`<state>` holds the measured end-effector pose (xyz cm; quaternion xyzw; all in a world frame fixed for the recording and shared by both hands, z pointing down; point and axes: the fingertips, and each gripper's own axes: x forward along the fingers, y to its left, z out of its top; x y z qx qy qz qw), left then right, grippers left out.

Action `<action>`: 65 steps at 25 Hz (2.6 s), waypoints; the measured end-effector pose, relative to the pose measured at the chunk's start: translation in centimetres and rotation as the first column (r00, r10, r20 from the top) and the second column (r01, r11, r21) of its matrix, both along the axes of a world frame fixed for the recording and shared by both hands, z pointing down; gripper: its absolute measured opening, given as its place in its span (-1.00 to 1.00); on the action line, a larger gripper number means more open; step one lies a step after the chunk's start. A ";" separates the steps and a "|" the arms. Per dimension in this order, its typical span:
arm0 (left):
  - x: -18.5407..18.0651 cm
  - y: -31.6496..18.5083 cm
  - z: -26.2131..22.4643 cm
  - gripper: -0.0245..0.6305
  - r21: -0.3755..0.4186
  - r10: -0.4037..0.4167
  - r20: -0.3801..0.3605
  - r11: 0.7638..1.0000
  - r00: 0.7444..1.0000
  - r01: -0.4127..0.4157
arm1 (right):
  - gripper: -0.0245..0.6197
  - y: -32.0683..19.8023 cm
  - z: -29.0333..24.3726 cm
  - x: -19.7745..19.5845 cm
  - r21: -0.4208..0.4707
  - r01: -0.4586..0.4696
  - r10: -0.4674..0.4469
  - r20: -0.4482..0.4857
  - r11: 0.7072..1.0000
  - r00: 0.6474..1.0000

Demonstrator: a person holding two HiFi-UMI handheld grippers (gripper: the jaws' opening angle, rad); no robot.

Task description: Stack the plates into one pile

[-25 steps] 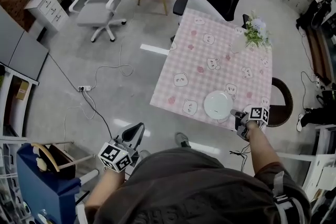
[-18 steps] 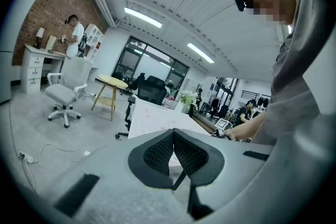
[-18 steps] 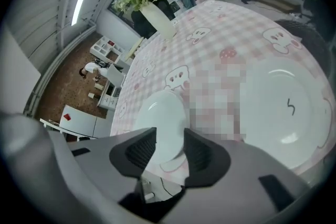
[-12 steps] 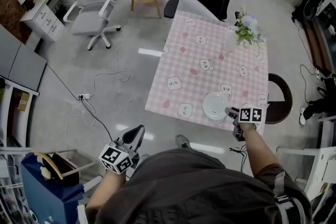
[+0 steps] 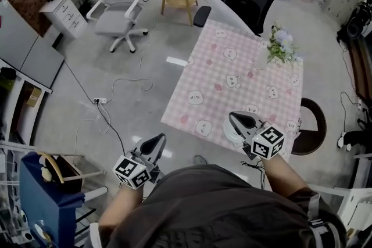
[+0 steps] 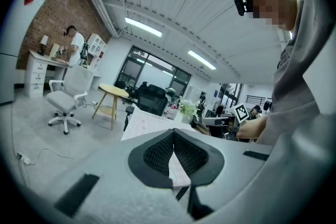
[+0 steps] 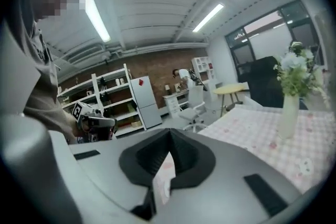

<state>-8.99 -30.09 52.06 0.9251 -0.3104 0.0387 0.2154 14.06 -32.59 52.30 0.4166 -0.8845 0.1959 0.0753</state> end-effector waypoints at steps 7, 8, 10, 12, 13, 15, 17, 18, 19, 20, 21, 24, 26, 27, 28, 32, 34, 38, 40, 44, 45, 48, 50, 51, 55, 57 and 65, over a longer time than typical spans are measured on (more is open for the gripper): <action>-1.7 3.3 -1.7 -0.91 0.037 -0.162 -0.016 0.986 0.987 0.162 | -0.95 -0.7 -2.9 -4.0 0.067 0.180 -0.182 0.023 0.981 0.983; -2.2 4.1 -1.9 -0.91 0.038 -0.177 -0.015 0.983 0.984 0.177 | -0.95 -0.5 -3.1 -4.5 0.071 0.193 -0.195 0.023 0.979 0.981; -3.1 5.8 -2.3 -0.91 0.043 -0.199 -0.018 0.979 0.980 0.199 | -0.95 0.6 -3.2 -5.6 0.073 0.207 -0.209 0.024 0.976 0.978; -4.1 7.7 -2.5 -0.91 0.048 -0.218 -0.031 0.975 0.976 0.219 | -0.95 2.3 -3.1 -6.7 0.071 0.215 -0.217 0.026 0.974 0.976; -4.5 8.6 -2.5 -0.91 0.048 -0.225 -0.040 0.973 0.974 0.227 | -0.95 3.4 -3.0 -7.3 0.068 0.217 -0.220 0.026 0.974 0.975; -5.4 10.8 -2.2 -0.91 0.041 -0.234 -0.057 0.971 0.971 0.236 | -0.95 5.7 -2.8 -8.2 0.058 0.214 -0.216 0.028 0.975 0.976; -6.0 13.4 -1.7 -0.91 0.032 -0.230 -0.067 0.972 0.971 0.232 | -0.95 8.4 -2.6 -8.9 0.041 0.200 -0.201 0.034 0.979 0.979; -6.3 15.0 -1.4 -0.91 0.029 -0.221 -0.069 0.974 0.973 0.224 | -0.95 9.8 -2.4 -9.3 0.030 0.193 -0.194 0.033 0.981 0.981; -6.5 16.5 -1.1 -0.91 0.029 -0.211 -0.070 0.977 0.975 0.213 | -0.95 11.2 -2.1 -9.6 0.015 0.185 -0.186 0.030 0.983 0.982; -6.8 18.0 -0.9 -0.91 0.030 -0.200 -0.069 0.979 0.977 0.202 | -0.95 12.5 -1.7 -9.8 -0.006 0.175 -0.175 0.029 0.985 0.984; -7.2 19.3 -0.7 -0.91 0.032 -0.191 -0.066 0.981 0.979 0.194 | -0.95 13.6 -1.1 -9.9 -0.036 0.159 -0.158 0.034 0.987 0.987; -8.4 22.3 -0.3 -0.91 0.023 -0.200 -0.070 0.979 0.977 0.202 | -0.95 15.8 1.3 -8.7 -0.166 0.078 -0.068 0.065 0.983 0.996; -8.9 23.5 -0.5 -0.91 0.015 -0.216 -0.083 0.976 0.973 0.217 | -0.95 16.4 3.0 -6.8 -0.254 0.003 0.015 0.069 0.967 0.998; -9.0 23.9 -0.7 -0.91 0.016 -0.220 -0.087 0.975 0.972 0.222 | -0.95 16.5 3.9 -5.5 -0.299 -0.036 0.058 0.064 0.953 0.996; -8.9 24.2 -0.9 -0.91 0.019 -0.221 -0.089 0.974 0.971 0.224 | -0.95 16.5 4.8 -4.0 -0.347 -0.077 0.103 0.058 0.935 0.993; -7.6 24.5 -1.7 -0.91 0.046 -0.225 -0.086 0.972 0.971 0.229 | -0.94 16.0 9.5 2.9 -0.547 -0.228 0.296 0.038 0.805 0.954; -6.7 24.4 -1.5 -0.91 0.046 -0.235 -0.084 0.970 0.968 0.239 | -0.81 15.3 12.3 6.0 -0.635 -0.272 0.382 0.039 0.723 0.924; -3.7 24.1 -0.9 -0.91 0.025 -0.252 -0.087 0.967 0.964 0.255 | -0.58 13.3 16.8 10.4 -0.741 -0.317 0.497 0.025 0.592 0.868; -1.9 24.0 -0.5 -0.91 0.012 -0.250 -0.082 0.968 0.965 0.252 | -0.46 12.0 18.3 11.1 -0.777 -0.316 0.536 0.032 0.544 0.844; 0.6 23.9 0.4 -0.91 -0.019 -0.261 -0.076 0.965 0.962 0.261 | -0.22 10.2 21.1 11.4 -0.834 -0.317 0.589 0.012 0.451 0.808; 1.1 23.9 0.6 -0.91 -0.025 -0.264 -0.076 0.965 0.961 0.263 | -0.19 10.0 21.6 11.6 -0.841 -0.324 0.594 -0.004 0.434 0.805; 2.0 23.9 1.2 -0.91 -0.041 -0.266 -0.075 0.964 0.961 0.263 | -0.15 9.8 22.7 11.9 -0.846 -0.343 0.583 -0.048 0.407 0.811; 2.3 23.9 1.5 -0.91 -0.052 -0.268 -0.073 0.963 0.961 0.264 | -0.14 9.7 23.2 12.0 -0.849 -0.348 0.580 -0.061 0.399 0.813; 2.4 23.9 1.7 -0.91 -0.058 -0.270 -0.072 0.962 0.960 0.266 | -0.14 9.7 23.3 12.1 -0.850 -0.348 0.582 -0.062 0.396 0.811; 2.2 23.9 2.1 -0.91 -0.070 -0.273 -0.069 0.961 0.960 0.268 | -0.16 9.3 23.5 11.5 -0.852 -0.333 0.579 -0.043 0.404 0.814; 1.7 23.9 2.5 -0.91 -0.073 -0.275 -0.065 0.960 0.959 0.270 | -0.18 9.3 23.7 11.2 -0.853 -0.330 0.578 -0.043 0.403 0.815; 0.7 23.8 3.6 -0.91 -0.104 -0.294 -0.055 0.952 0.954 0.288 | -0.66 9.7 25.1 12.7 -0.842 -0.384 0.600 -0.092 0.380 0.794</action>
